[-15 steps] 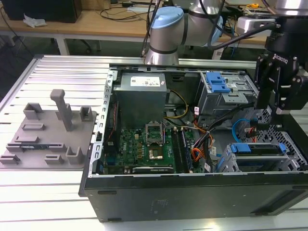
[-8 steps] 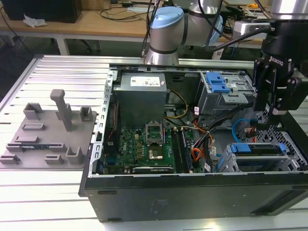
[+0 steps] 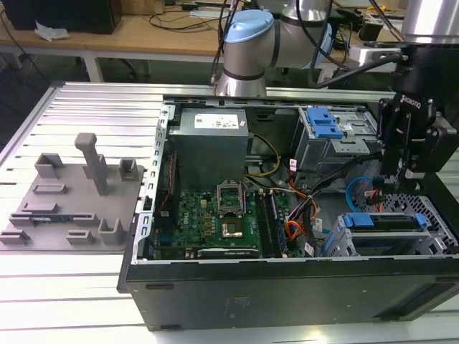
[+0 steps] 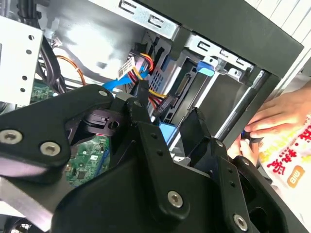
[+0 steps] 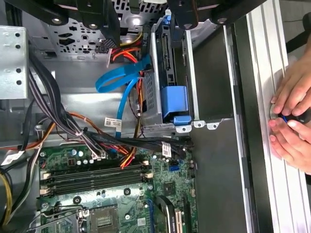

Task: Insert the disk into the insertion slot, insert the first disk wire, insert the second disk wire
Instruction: 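Insert the first disk wire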

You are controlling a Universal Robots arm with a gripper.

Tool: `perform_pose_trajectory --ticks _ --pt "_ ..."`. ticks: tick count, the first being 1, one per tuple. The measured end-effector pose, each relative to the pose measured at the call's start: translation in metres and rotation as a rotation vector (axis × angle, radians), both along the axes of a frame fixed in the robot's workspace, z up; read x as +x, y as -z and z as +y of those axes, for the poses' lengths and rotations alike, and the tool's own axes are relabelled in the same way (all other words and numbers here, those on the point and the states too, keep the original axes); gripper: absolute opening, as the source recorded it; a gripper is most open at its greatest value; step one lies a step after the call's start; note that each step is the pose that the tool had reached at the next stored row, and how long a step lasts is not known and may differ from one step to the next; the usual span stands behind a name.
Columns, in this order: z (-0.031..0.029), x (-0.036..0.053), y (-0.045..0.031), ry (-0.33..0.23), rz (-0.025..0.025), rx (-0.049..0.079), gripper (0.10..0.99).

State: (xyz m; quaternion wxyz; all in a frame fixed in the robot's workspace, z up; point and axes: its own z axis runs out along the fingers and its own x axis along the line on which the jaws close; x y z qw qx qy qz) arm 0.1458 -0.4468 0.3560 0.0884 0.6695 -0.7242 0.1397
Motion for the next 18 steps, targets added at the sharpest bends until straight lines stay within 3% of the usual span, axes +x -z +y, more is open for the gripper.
perform_pose_trajectory --ticks 2,3,6,9,11,13,15,17,18 --pt "0.0030 -0.0001 0.0020 0.000 0.0000 -0.017 0.533" --pt "0.0073 -0.0005 0.0034 0.000 0.0000 -0.029 0.533" --pt "0.0150 -0.0016 0.0059 0.000 -0.0001 -0.045 0.533" --pt "0.0153 -0.0018 0.0061 0.000 -0.0002 -0.059 0.533" --pt "0.0153 -0.0018 0.0065 -0.001 -0.0003 -0.076 0.533" --pt "0.0153 -0.0022 0.0071 -0.002 -0.0028 -0.084 0.533" --pt "0.0153 -0.0044 0.0082 -0.002 -0.0119 -0.087 0.533" --pt "0.0153 -0.0079 0.0092 -0.001 -0.0259 -0.087 0.533" --pt "0.0154 -0.0088 0.0097 -0.001 -0.0361 -0.088 0.533"
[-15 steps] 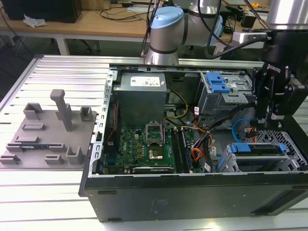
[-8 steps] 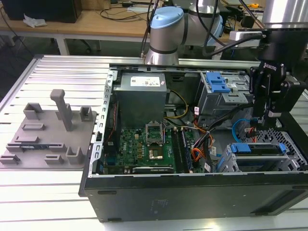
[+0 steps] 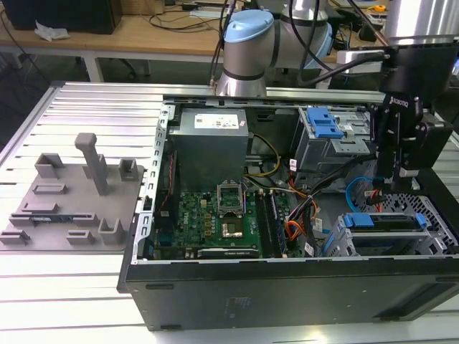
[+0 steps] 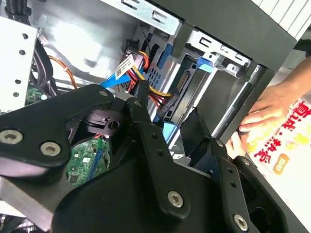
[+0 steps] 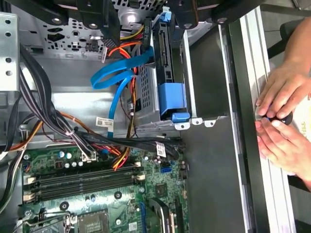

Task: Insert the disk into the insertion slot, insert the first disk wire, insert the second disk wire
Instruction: 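Insert the first disk wire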

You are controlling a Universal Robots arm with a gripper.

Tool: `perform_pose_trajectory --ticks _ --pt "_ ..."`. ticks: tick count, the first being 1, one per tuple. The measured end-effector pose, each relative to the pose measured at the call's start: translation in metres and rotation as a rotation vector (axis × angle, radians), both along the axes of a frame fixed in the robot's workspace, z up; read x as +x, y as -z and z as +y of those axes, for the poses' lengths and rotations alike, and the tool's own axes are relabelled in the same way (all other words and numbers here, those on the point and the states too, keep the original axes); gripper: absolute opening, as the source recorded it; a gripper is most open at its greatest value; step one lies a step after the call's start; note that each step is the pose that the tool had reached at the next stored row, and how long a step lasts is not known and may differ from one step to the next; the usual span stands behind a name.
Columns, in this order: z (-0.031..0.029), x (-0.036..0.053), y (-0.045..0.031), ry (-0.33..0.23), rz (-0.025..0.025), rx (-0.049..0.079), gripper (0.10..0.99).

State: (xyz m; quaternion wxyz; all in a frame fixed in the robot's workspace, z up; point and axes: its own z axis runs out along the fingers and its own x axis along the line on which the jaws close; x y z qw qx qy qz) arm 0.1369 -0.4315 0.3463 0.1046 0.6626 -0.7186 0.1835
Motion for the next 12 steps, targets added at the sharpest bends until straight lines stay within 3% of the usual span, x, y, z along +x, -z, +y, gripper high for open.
perform_pose_trajectory --ticks 2,3,12 --pt "0.0013 -0.0001 0.0010 -0.001 -0.0147 -0.006 0.533" --pt "0.0024 -0.0001 0.0016 -0.002 -0.0181 -0.011 0.533" --pt "0.0035 -0.0026 0.0044 -0.002 -0.0193 -0.015 0.533"
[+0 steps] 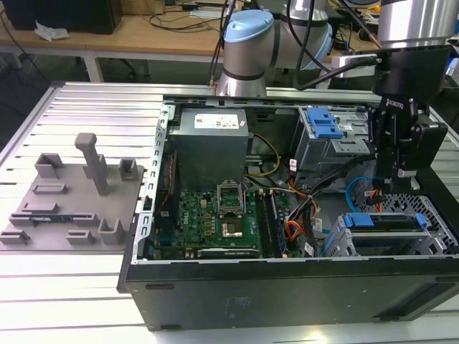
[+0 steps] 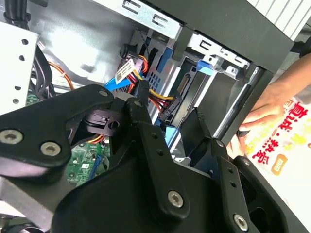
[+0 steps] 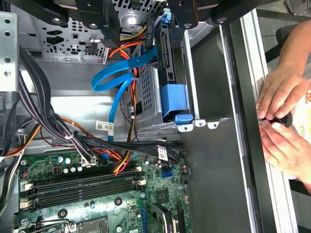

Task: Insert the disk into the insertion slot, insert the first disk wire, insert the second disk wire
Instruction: 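Insert the first disk wire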

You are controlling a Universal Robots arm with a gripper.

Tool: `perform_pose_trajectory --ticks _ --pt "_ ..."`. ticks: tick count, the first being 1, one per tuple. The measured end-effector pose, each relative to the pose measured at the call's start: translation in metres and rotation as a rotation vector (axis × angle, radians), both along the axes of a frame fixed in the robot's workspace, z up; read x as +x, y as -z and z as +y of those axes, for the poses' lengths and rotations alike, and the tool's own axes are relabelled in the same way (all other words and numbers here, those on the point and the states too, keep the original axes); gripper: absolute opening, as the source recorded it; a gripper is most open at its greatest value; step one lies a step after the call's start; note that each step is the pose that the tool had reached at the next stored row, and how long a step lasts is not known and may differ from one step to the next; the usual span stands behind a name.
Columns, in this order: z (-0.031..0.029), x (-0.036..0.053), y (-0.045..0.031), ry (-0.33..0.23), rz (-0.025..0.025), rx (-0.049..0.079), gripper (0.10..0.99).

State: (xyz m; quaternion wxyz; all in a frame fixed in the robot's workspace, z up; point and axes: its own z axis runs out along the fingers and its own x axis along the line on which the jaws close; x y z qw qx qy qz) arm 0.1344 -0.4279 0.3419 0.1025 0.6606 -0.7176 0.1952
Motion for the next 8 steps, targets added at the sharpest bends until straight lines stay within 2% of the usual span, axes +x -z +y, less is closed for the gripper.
perform_pose_trajectory --ticks 2,3,4,5,8 --pt "0.0000 0.0000 0.0002 0.000 0.0000 0.000 0.533" --pt "0.0001 0.0000 0.0004 0.000 0.0000 0.000 0.451" --pt "0.0002 0.0000 0.0005 0.000 0.0000 0.000 0.451" --pt "0.0003 0.0000 0.0006 0.000 0.0000 0.000 0.380" --pt "0.0006 0.0000 0.0011 0.000 0.0000 -0.002 0.380"
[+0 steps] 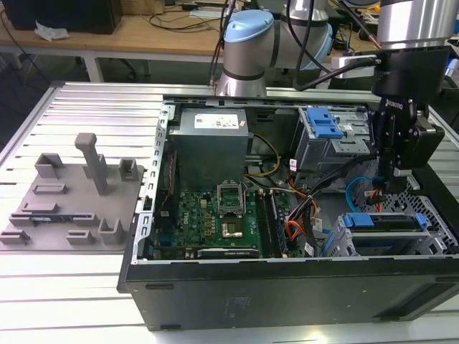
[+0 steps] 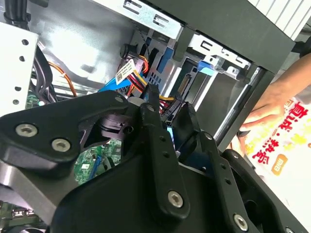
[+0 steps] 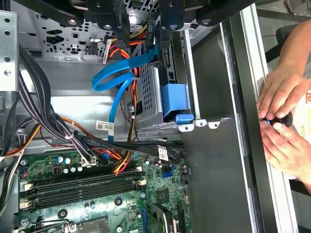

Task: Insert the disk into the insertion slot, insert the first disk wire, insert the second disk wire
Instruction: 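Insert the first disk wire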

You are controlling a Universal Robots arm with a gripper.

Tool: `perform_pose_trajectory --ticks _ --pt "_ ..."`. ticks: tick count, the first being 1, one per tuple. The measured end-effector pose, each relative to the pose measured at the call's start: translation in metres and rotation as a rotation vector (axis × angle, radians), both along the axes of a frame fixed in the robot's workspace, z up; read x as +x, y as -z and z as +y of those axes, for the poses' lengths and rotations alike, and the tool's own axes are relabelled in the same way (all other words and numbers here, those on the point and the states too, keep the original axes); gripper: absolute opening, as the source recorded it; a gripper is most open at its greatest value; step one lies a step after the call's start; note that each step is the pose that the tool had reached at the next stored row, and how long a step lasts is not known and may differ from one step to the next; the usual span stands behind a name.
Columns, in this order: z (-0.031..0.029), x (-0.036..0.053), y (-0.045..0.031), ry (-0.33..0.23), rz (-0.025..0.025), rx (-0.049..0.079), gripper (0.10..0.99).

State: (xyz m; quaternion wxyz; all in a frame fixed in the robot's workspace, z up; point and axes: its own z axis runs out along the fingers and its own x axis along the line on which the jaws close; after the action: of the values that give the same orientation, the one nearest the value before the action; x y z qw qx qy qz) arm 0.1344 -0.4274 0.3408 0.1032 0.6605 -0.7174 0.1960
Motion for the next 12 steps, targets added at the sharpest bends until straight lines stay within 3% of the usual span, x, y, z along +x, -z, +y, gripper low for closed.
perform_pose_trajectory --ticks 5,12 --pt "0.0042 0.0000 0.0006 -0.001 0.0000 -0.010 0.380" --pt "0.0046 0.0019 0.0029 -0.002 0.0000 -0.016 0.380"
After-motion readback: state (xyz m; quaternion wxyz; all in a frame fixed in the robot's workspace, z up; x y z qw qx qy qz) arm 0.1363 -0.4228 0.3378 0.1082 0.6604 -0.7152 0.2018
